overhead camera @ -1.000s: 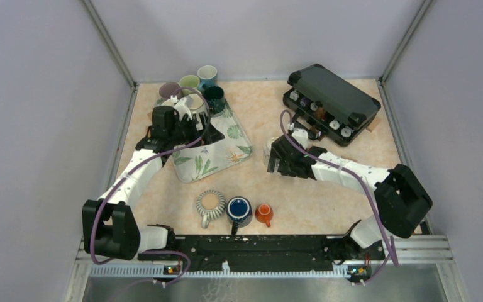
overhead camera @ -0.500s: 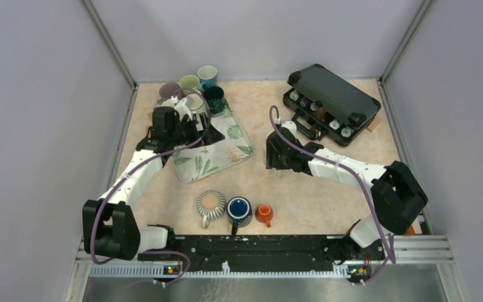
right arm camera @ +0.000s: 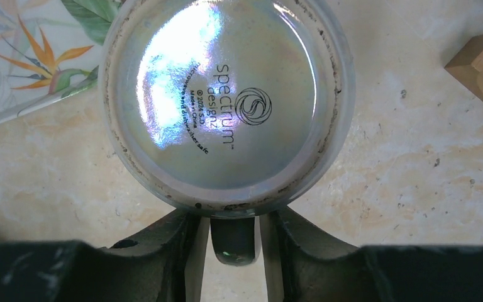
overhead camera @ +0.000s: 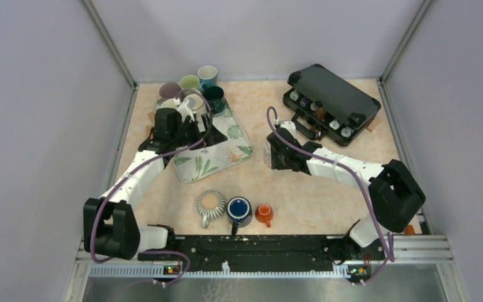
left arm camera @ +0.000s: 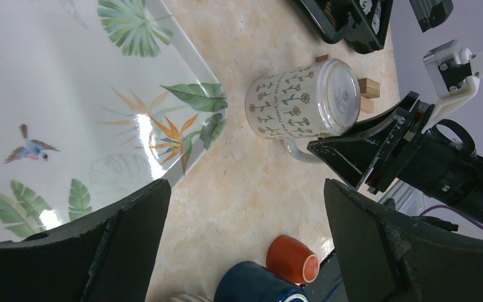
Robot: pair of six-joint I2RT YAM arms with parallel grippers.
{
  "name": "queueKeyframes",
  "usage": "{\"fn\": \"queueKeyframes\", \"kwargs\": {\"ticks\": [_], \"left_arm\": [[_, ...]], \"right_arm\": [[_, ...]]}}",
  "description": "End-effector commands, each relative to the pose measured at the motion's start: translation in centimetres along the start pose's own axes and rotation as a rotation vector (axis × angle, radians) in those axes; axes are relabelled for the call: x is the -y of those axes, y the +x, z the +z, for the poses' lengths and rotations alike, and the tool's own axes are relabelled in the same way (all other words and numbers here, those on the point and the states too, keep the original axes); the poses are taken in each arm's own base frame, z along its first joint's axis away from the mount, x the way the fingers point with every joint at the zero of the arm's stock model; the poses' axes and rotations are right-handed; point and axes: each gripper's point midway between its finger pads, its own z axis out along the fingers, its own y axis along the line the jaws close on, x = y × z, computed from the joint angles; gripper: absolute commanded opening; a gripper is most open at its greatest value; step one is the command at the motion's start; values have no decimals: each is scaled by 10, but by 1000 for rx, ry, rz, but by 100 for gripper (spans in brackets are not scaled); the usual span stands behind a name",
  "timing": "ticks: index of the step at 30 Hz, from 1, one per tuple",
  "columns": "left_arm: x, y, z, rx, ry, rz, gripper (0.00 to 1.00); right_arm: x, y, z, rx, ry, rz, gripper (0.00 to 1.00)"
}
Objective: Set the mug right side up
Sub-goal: Turn over the cup at the center of the board.
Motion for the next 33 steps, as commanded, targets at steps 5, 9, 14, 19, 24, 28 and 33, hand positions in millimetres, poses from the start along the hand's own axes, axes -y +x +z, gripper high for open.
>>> {"fn": "queueKeyframes", "kwargs": {"ticks": [5, 9, 14, 19, 24, 28, 33], "left_arm": [[17, 10, 14, -7, 54, -11, 99], [25, 17, 18, -13, 94, -49, 98], [36, 22, 21, -7, 155, -101, 98], [43, 19, 20, 16, 192, -142, 98], [49, 16, 19, 34, 224, -165, 98], [53, 14, 19, 32, 249, -189, 98], [61, 11, 18, 35, 295, -208, 98]], "right_arm": [[1, -21, -6, 60, 33, -8, 20], [-2, -27, -12, 73, 12, -1, 0], [-15, -46, -27, 124, -64, 25, 0], [-30, -72, -43, 180, -171, 97, 0], [-42, -94, -56, 232, -289, 183, 0], [-48, -113, -67, 278, -377, 261, 0], [-55, -145, -89, 375, -532, 387, 0]]}}
